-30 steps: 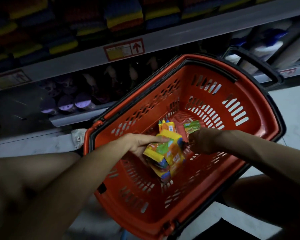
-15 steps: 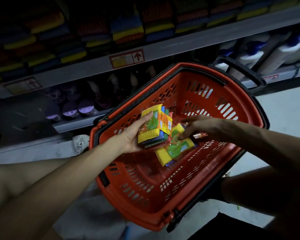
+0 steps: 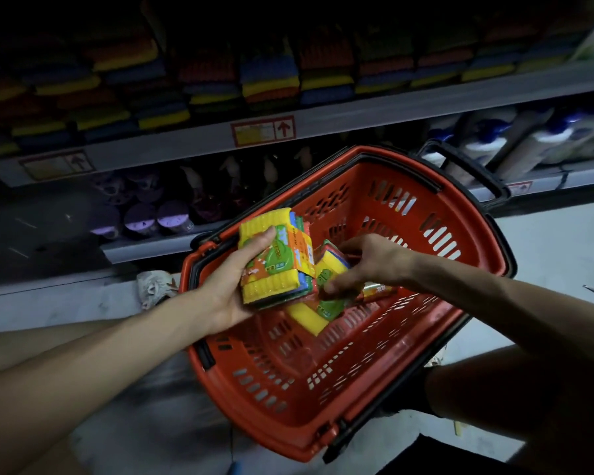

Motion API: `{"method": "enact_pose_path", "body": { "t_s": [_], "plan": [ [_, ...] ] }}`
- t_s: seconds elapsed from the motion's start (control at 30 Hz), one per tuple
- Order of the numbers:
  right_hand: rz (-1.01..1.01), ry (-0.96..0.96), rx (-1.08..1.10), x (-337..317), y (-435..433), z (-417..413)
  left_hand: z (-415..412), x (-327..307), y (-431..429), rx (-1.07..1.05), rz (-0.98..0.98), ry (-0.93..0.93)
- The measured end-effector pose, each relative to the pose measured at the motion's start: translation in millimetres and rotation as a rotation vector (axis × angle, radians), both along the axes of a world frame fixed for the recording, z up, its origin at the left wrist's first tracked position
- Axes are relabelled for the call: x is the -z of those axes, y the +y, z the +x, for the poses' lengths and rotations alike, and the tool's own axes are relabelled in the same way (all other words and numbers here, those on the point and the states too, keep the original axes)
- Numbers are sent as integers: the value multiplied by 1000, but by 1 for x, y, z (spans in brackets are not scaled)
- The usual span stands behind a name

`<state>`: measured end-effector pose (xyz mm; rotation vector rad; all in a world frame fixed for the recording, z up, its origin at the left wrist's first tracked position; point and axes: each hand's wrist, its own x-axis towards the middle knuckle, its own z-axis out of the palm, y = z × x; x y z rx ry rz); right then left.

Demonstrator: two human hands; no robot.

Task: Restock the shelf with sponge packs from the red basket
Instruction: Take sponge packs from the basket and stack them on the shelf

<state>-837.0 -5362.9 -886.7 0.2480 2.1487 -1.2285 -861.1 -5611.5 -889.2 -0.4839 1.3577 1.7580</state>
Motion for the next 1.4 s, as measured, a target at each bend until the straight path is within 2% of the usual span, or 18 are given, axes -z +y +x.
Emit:
{"method": "enact_pose_path", "body": {
  "t_s": [0.07,0.13,0.33,0.43,0.57,0.63,0.77,0.87,1.0,1.13,1.2,1.3,1.4],
  "plan": [
    [5,42,14,1,-2,3,0,-4,-1,23,-4,24],
    [-87,55,110,5,-3,6,-3,-5,-2,66,-49,77],
    [-111,44,250,12,17,0,1,9,-15,133,-417,307],
    [47,112,289,21,37,-3,7,22,-22,324,-727,420],
    [318,162,304,26,64,-1,3,41,-32,743,-1106,659],
    [385,170,293,25,71,3,-4,49,-34,928,-1271,764],
    [481,215,171,27,64,13,-27,55,-33,974,-1445,974],
    [361,262,310,24,57,19,-49,53,-32,980,-1489,1061],
    [-48,237,507,14,46,18,-75,47,-36,972,-1526,1091],
    [-181,149,561,12,34,13,-79,34,-37,907,-1481,1081],
    [-193,137,566,9,29,10,-75,28,-37,830,-1351,993],
    [-273,169,564,-6,14,1,-71,14,-35,671,-985,763],
    [-299,229,479,-25,-1,-14,-71,-16,-25,657,-776,670]
  ]
}}
